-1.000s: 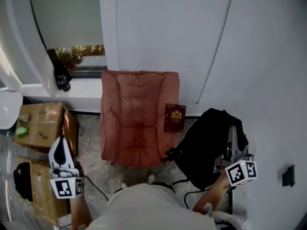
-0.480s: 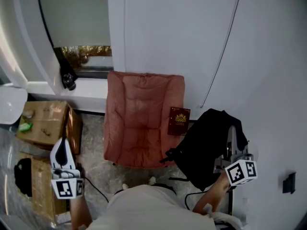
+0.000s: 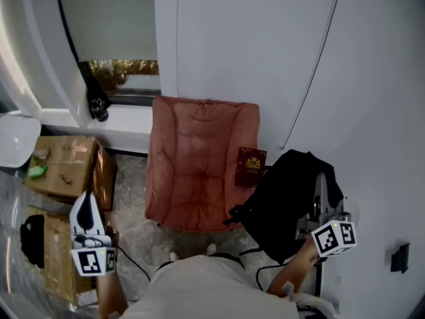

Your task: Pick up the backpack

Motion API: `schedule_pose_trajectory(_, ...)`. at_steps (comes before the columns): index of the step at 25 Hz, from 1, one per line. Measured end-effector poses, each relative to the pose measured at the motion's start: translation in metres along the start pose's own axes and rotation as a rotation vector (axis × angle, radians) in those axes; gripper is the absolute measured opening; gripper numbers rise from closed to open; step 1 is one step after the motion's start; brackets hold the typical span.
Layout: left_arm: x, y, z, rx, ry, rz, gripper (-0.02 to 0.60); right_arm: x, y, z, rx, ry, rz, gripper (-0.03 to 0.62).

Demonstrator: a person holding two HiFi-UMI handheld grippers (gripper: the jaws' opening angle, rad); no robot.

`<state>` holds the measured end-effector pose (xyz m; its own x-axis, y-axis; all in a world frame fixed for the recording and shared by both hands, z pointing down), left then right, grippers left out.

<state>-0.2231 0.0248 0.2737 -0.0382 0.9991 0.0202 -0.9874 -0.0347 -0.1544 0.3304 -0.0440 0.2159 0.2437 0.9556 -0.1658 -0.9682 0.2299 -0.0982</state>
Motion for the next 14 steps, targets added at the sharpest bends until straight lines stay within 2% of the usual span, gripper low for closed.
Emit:
schedule_pose_trajectory(7,-0.0026,-0.0069,-0.0043,-0.013,-0.026,0.017,0.011,0.0003,-0.0002,-0.0005,0.004,-0.002,-0.001,0.028)
schedule_pose_trajectory(14,-0.0048,-0.0066,0.0000,-0.016,-0.003,0.012,0.011,-0.0002,0.0020,0.0002,0.009,0.001,0.011,0.028)
Point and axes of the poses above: the fingertips, and each gripper's own axes: x backward along the fingers, y to its left, z out of its underside, the point moved 3 cm from there along x, backward along the fingers, and after that the axes turned 15 degrees about y, right-handed, at the moved point
